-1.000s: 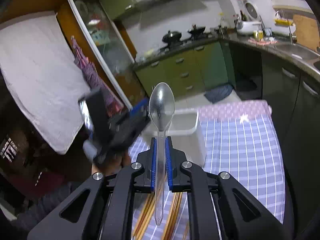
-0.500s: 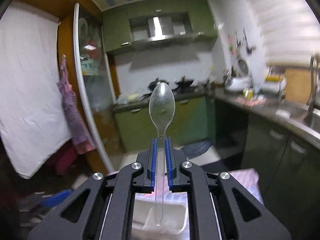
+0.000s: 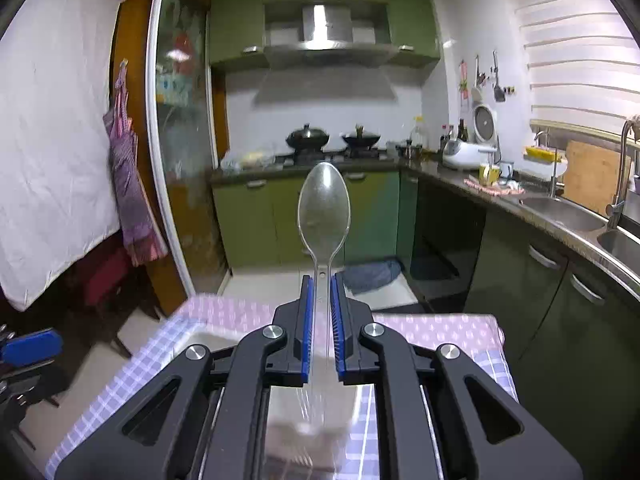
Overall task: Organize utensils
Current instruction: 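Lower the fork into the holder and open the left tool while the right tool carries the spoon over, then open the right tool to drop the spoon into the holder while the left tool returns to the chopsticks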
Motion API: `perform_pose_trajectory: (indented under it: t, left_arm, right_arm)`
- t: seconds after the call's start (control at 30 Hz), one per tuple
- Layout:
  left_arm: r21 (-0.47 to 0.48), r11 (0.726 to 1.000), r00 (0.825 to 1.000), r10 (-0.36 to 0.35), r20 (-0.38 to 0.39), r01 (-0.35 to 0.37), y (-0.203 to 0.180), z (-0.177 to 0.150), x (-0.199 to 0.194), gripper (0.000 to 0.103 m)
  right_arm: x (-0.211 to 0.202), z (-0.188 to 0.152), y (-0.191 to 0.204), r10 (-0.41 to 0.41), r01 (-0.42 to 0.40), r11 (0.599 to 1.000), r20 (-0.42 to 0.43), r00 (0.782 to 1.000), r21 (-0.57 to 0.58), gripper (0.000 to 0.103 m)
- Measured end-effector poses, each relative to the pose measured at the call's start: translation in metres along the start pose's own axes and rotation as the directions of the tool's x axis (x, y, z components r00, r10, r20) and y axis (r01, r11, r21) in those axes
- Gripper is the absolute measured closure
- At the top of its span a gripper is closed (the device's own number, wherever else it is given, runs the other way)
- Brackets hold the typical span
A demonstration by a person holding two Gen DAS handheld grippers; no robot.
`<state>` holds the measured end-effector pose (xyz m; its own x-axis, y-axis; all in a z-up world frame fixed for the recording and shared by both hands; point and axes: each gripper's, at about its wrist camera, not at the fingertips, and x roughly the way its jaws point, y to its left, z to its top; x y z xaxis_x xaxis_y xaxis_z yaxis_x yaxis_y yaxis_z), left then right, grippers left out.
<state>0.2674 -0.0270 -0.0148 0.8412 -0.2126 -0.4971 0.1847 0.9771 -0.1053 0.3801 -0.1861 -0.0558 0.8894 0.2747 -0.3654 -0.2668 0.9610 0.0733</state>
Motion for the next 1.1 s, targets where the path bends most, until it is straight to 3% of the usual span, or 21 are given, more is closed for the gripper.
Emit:
perform_pose_trajectory:
  t: [0.13,0.3,0.4,0.57,0.7,0.87,0.97,1.1]
  left_arm:
    - [0.015,1.0,0.991,0.025,-0.134,-0.023,-0.005,-0.011,0.013,0.063]
    - [0.025,0.999,0.963,0.034,-0.266,-0.028,-0.006,-0.028,0.019,0.063]
    - [0.019,0.999,0.951,0.032,-0.309,-0.027,-0.003,-0.033,0.019,0.063]
    - [0.01,0.999,0.935,0.041,-0.351,-0.04,0.0,-0.046,0.024,0.063]
    - [0.014,0.999,0.915,0.04,-0.402,-0.037,-0.001,-0.055,0.032,0.063]
    - [-0.01,1.0,0.872,0.017,-0.49,-0.026,-0.002,-0.072,0.05,0.062]
    - [-0.052,0.998,0.844,-0.008,-0.537,-0.024,0.003,-0.08,0.056,0.062]
    - [-0.039,0.998,0.789,0.015,-0.614,-0.049,0.01,-0.089,0.076,0.063]
  right_arm:
    - [-0.009,-0.024,-0.001,-0.002,0.0,1.0,-0.061,0.998,-0.029,0.093]
    - [-0.006,-0.04,-0.002,0.005,-0.009,0.999,-0.131,0.991,-0.036,0.093]
    - [-0.007,-0.046,-0.002,0.011,-0.015,1.0,-0.148,0.989,-0.027,0.082]
    - [-0.024,-0.055,-0.003,0.014,-0.016,1.0,-0.175,0.984,-0.013,0.082]
    - [-0.057,-0.065,-0.012,0.025,-0.023,1.0,-0.183,0.983,0.013,0.069]
    - [-0.06,-0.053,-0.007,-0.001,-0.004,1.0,-0.191,0.982,-0.029,0.069]
    - [-0.077,-0.044,-0.009,0.054,-0.051,0.999,-0.182,0.982,0.016,0.069]
    - [-0.092,-0.062,-0.015,0.135,-0.117,0.99,-0.279,0.951,0.08,0.063]
